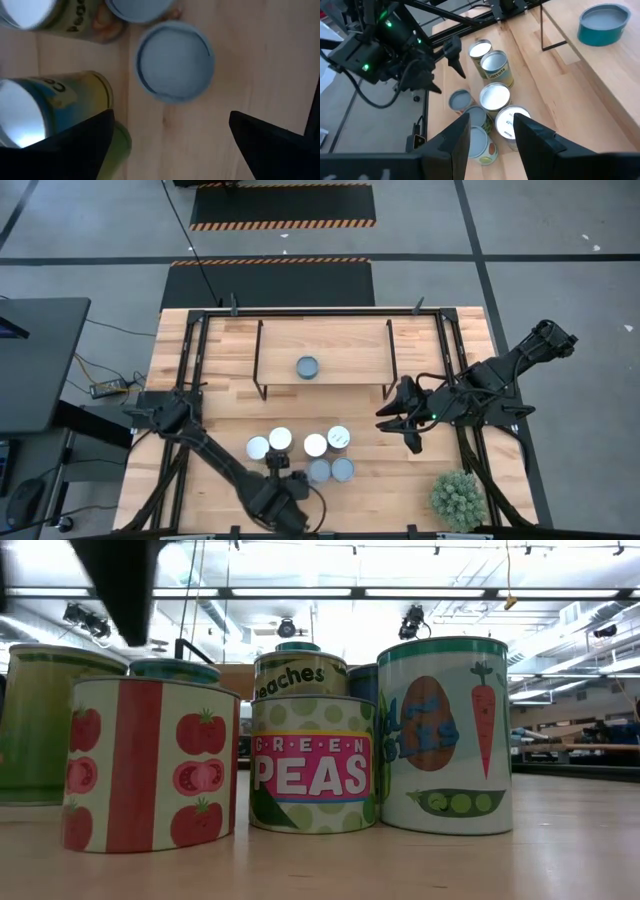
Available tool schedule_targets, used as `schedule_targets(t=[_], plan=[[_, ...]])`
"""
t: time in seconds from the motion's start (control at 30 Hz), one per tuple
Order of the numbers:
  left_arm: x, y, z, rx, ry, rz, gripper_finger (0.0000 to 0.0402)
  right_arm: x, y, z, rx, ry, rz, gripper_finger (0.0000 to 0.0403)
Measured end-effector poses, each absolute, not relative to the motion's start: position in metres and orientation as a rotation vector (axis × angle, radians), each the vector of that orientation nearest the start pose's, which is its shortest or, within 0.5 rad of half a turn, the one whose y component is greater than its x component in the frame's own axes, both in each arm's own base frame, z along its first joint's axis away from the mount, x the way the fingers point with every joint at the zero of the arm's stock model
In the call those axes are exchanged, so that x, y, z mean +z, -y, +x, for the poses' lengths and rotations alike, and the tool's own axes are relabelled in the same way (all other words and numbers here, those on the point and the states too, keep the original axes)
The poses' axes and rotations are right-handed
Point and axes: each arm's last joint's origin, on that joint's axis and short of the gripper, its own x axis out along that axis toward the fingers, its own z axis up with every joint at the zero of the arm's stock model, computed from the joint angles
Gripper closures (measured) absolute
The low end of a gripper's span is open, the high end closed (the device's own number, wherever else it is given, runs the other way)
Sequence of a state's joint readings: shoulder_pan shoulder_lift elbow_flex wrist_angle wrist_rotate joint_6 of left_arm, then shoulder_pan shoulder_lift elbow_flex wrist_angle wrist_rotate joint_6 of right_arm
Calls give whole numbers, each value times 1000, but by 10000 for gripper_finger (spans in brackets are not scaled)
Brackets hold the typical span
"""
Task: Pick and place cans onto a shelf
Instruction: Put the canned tomatoes on the shelf
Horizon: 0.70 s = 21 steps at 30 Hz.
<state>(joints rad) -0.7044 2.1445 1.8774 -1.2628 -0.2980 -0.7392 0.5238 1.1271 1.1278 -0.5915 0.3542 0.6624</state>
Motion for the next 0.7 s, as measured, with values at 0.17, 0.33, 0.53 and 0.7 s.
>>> schedule_targets(t=[0.17,0.33,0.53,0.7], plan=[[211,270,311,188,-1390,171,1,349,-108,204,-12,-564,393,245],[213,261,299,173,-1453,205,1,349,-108,204,-7,-567,394,245],[246,241,296,100,-1319,109,1,350,-108,204,-6,-564,401,245],[250,222,299,60,-1181,-16,1,350,-108,204,-6,-561,406,245]])
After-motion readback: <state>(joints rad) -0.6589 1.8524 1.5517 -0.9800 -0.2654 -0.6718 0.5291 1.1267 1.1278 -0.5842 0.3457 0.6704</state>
